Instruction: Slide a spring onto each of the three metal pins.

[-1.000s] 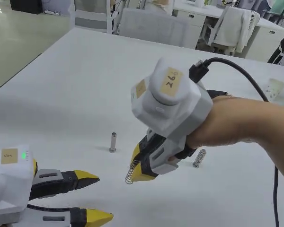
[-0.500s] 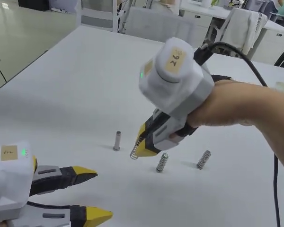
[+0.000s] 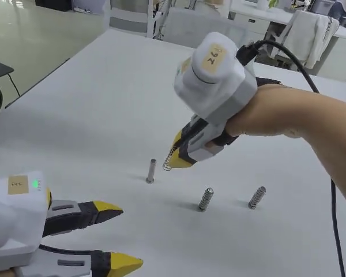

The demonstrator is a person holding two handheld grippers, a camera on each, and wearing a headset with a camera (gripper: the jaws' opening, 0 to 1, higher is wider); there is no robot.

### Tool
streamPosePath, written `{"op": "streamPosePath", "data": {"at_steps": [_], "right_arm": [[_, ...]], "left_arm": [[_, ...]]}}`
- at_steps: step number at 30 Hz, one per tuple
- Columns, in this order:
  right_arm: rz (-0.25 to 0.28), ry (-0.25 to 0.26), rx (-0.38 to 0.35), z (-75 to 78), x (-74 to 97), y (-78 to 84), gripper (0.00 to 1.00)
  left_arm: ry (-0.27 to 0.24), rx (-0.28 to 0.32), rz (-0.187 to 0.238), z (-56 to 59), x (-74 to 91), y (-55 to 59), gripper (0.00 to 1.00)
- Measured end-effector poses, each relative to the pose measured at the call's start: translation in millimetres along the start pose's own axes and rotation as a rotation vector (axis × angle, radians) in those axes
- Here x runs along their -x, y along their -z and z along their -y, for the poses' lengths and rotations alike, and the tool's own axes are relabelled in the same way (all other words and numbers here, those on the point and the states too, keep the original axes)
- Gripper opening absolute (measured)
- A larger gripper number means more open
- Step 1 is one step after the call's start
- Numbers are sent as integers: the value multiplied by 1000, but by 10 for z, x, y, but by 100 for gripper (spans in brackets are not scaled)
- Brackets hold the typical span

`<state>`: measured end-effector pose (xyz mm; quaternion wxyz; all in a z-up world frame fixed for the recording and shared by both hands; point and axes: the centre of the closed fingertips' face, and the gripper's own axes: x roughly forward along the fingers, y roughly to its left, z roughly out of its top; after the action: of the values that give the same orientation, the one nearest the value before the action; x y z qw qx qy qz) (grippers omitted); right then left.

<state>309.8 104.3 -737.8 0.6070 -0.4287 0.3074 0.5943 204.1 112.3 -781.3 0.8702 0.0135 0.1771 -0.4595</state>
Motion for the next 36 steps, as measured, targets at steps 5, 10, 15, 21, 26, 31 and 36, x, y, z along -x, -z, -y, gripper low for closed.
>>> {"op": "streamPosePath", "data": {"at_steps": [5,10,15,21,26,31,36], "right_arm": [[5,12,-7,77,-59,-27,8],[-7,15,-10,157,-148,-8,8],[-18,32,-15,238,-198,19,8],[-7,34,-27,310,-298,-6,8],[-15,35,-29,330,-377,-8,8],[-13,28,-36,339,-438,-18,8],[-15,24,-39,366,-498,-18,8]], "left_arm": [[-1,2,-3,16,-5,14,46],[-7,7,0,14,2,16,46],[-9,7,1,14,5,16,46],[-7,10,-2,18,7,28,46],[-9,13,-3,10,20,33,45],[-17,16,-2,-13,51,39,45],[-23,23,-3,-28,73,55,44]]}}
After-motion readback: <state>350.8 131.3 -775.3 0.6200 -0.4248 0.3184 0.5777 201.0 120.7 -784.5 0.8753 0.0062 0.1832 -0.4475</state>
